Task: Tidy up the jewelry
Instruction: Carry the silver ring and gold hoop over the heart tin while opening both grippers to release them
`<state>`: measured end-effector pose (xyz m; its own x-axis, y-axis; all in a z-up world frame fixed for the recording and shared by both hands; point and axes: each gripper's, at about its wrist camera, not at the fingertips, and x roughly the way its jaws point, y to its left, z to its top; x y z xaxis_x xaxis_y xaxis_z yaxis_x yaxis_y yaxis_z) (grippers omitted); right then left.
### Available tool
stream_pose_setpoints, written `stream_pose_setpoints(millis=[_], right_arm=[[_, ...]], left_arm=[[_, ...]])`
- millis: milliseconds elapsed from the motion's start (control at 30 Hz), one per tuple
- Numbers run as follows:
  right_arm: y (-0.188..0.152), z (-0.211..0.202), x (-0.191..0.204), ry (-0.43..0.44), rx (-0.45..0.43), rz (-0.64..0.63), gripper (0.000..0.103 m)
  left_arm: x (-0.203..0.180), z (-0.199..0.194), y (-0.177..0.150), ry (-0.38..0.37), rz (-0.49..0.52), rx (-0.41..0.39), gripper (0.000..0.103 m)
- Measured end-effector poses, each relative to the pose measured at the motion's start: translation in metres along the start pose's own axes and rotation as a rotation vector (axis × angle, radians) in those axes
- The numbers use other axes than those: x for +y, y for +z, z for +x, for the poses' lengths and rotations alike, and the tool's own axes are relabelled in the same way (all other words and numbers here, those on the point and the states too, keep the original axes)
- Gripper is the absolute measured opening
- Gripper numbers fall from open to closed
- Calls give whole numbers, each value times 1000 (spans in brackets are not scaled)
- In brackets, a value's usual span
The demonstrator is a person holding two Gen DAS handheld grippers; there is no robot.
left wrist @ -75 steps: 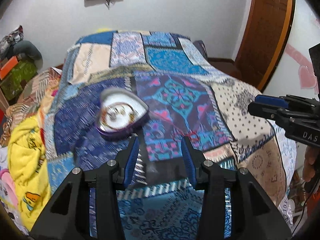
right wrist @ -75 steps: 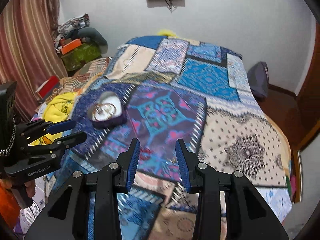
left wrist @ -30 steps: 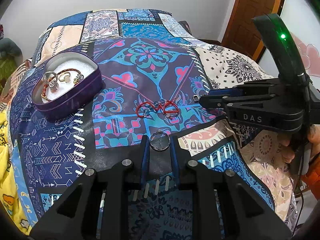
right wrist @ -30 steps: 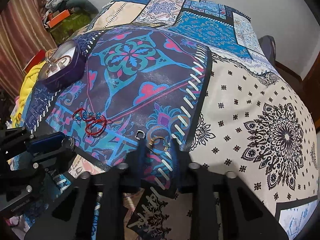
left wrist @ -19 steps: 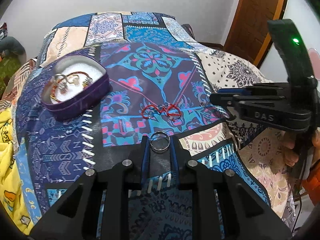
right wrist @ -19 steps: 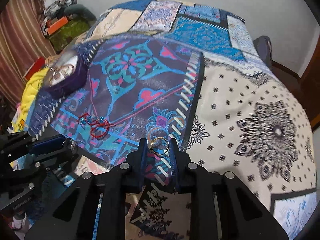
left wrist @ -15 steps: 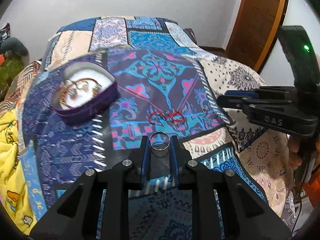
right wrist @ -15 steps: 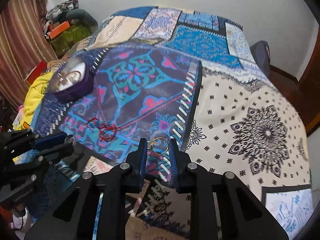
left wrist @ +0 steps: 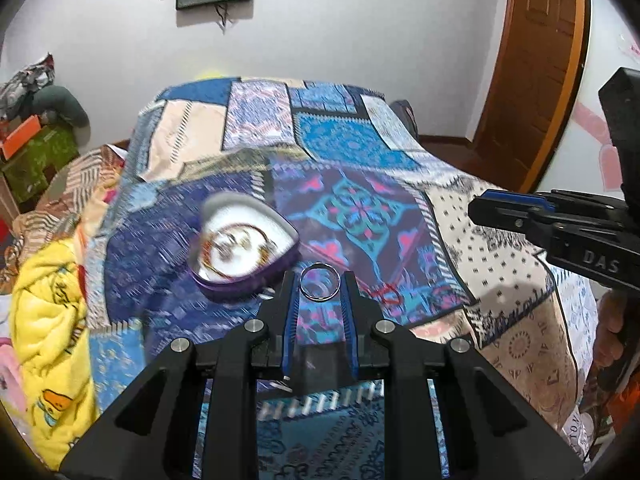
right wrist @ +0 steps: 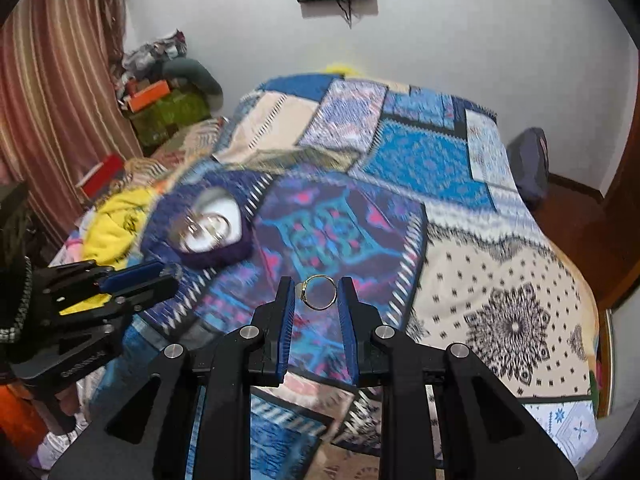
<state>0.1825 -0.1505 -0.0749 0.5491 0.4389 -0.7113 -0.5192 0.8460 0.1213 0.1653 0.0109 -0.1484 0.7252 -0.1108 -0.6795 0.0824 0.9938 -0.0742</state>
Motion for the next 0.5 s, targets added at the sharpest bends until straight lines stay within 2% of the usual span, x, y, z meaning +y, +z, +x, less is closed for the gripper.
stream_pose_setpoints(millis=[267, 500], right_arm=[[27, -9, 27, 58, -81, -26, 20], [44, -3, 48, 107, -117, -54, 20]], left_arm=[[15, -23, 21, 31, -6, -88, 20], [34, -32, 36, 55, -18, -139, 20]])
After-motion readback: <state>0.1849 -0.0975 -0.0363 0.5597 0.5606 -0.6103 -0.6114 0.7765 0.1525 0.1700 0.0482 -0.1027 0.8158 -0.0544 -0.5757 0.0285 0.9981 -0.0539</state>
